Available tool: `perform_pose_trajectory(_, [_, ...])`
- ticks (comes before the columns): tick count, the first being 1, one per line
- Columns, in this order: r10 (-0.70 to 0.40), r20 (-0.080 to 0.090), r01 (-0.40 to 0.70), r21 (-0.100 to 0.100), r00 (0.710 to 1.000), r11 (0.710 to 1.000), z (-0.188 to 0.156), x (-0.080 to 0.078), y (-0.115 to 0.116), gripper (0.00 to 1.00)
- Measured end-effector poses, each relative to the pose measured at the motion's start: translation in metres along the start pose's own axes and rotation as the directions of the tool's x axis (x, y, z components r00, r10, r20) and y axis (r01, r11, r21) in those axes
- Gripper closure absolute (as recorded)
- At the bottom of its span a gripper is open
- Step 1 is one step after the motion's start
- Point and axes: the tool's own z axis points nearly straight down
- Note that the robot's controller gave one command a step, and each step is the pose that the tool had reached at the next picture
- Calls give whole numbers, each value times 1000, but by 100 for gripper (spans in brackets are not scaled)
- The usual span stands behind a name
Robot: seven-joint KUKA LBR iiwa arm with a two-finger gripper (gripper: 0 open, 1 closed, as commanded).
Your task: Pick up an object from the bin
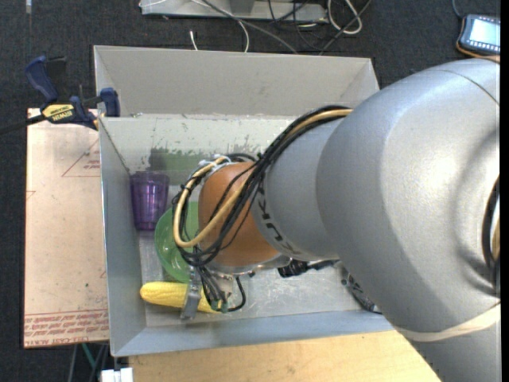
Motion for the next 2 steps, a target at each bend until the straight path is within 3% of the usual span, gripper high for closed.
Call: perform_pose_trajectory(2, [-13,-4,13,1,1000,1000,-19,1,0,100])
